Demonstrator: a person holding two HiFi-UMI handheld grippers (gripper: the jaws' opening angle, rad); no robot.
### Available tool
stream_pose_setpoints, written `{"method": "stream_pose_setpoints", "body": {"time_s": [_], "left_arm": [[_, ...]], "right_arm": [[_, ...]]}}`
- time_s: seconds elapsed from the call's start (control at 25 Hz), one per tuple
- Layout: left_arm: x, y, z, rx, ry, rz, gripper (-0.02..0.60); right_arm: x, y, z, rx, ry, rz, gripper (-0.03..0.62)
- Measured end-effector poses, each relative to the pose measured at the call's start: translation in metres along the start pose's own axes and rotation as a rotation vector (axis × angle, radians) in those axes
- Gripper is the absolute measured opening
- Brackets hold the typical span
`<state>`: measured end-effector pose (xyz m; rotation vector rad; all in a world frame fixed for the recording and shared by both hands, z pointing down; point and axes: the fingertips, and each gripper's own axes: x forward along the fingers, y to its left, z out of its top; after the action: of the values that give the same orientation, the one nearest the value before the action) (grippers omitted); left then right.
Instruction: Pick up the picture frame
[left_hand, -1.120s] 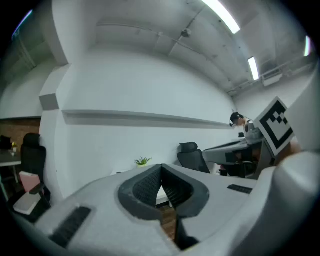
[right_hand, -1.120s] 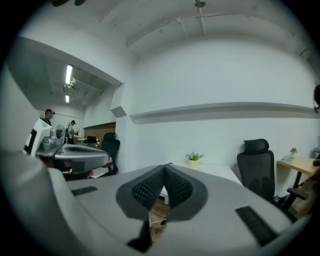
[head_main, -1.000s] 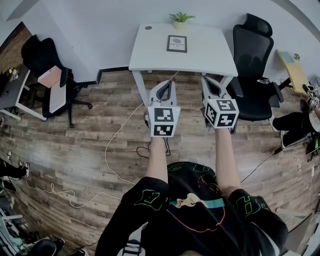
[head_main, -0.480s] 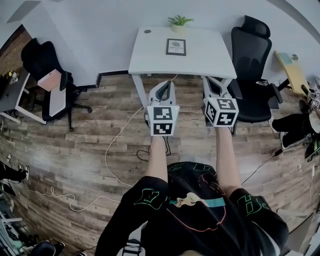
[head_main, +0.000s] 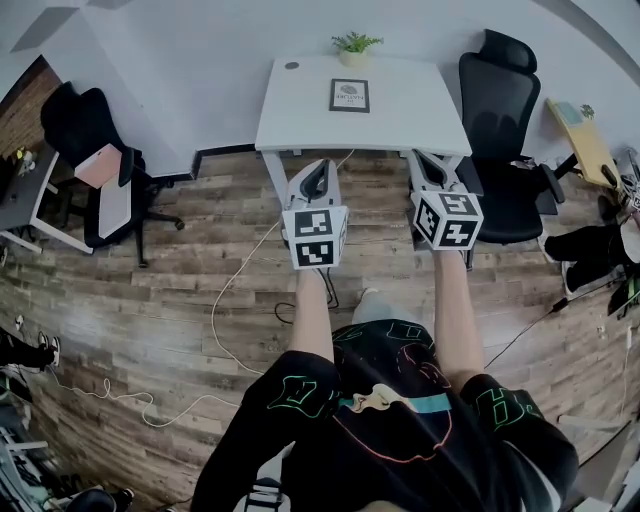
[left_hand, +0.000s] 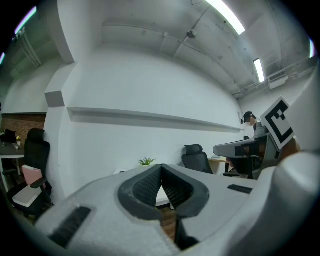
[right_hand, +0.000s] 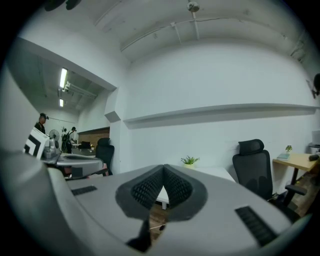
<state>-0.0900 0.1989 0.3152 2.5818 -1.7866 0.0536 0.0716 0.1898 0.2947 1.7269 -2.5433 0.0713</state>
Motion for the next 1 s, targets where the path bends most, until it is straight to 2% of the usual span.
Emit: {"method": "stream_pose_setpoints", "body": {"time_s": [0.36, 0.72, 1.0], "left_arm": [[0.013, 0.032, 0.004, -0.055, -0.035, 0.044, 0.008], [0.066, 0.032, -0.003, -0.034, -0.010, 0.004, 0.008], [0.105, 0.054, -0.009, -0.038, 0.018, 0.038, 0.008]], "right_arm": [[0.023, -0.006, 0.006, -0.004, -0.006, 0.025, 0.000], [0.065, -0.028, -0.001, -0.011, 0.009, 0.055, 0.003], [0.113, -0.051, -0.023, 0.044, 0.069, 0.055, 0.003]]}}
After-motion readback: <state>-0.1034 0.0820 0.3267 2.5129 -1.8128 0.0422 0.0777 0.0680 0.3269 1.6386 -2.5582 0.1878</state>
